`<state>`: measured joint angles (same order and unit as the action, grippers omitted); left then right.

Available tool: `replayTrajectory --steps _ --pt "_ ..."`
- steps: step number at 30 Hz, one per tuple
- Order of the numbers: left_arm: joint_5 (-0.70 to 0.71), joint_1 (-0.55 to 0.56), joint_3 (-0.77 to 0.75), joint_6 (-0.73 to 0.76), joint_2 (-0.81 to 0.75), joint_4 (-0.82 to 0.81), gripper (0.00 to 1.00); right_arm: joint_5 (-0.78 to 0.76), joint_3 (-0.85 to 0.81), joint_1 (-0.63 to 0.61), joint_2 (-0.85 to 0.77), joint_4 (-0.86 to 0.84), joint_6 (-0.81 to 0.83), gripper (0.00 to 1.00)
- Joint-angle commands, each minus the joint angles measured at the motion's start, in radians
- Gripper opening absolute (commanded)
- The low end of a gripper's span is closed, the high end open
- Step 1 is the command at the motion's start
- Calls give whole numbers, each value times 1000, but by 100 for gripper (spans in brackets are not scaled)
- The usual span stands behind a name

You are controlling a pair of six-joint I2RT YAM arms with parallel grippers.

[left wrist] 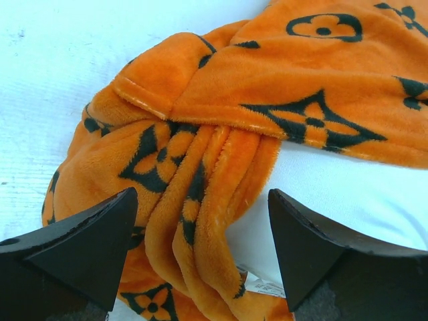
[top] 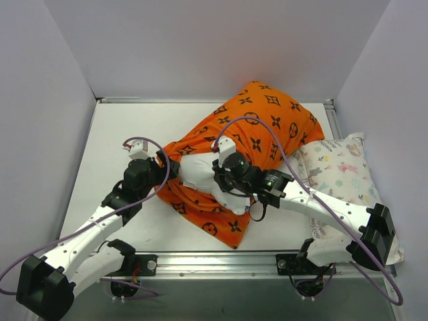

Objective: Remove the pillowcase from the pillow

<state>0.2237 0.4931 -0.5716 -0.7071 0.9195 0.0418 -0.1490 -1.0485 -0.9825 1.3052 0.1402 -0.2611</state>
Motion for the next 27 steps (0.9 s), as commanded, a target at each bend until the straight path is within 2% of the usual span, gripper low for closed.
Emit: replayTrajectory --steps 1,4,5,7,8,10,11,12,13,14,18,21,23,27 --pt "-40 5 16 9 -10 -102 87 -44 -76 1 -21 -25 6 0" --pt "12 5 -13 -17 59 -5 82 -43 -84 -4 -32 -24 5 0" --pt "60 5 -20 -28 77 25 73 -43 -90 -4 -41 -21 0 0" --pt "103 1 -22 -55 116 43 61 -44 -97 -5 -52 -14 -3 0" --pt "153 -1 -27 -72 128 76 44 -52 -103 -5 -66 -4 -6 0" --pt "203 -11 -28 -113 151 101 26 -54 -116 -5 -79 9 -7 0" --pt "224 -16 -27 -127 157 115 20 -55 -117 -5 -101 15 -10 0" --pt "264 -25 -27 -141 163 128 9 -55 -116 -5 -115 15 -13 0" --pt "275 -51 -27 -166 176 138 3 -52 -114 -2 -129 18 -15 0" --pt "281 -63 -27 -175 180 142 0 -50 -114 -1 -154 22 -23 0" --pt "302 -111 1 -224 217 118 0 -50 -131 8 -210 45 -33 0" --pt "269 -152 16 -242 265 61 0 -44 -151 13 -238 70 -32 0" --pt "195 -182 33 -247 291 -26 0 -34 -148 11 -260 85 -32 0" --pt "-15 -333 76 -253 364 -238 0 -12 -99 13 -325 93 -32 0"
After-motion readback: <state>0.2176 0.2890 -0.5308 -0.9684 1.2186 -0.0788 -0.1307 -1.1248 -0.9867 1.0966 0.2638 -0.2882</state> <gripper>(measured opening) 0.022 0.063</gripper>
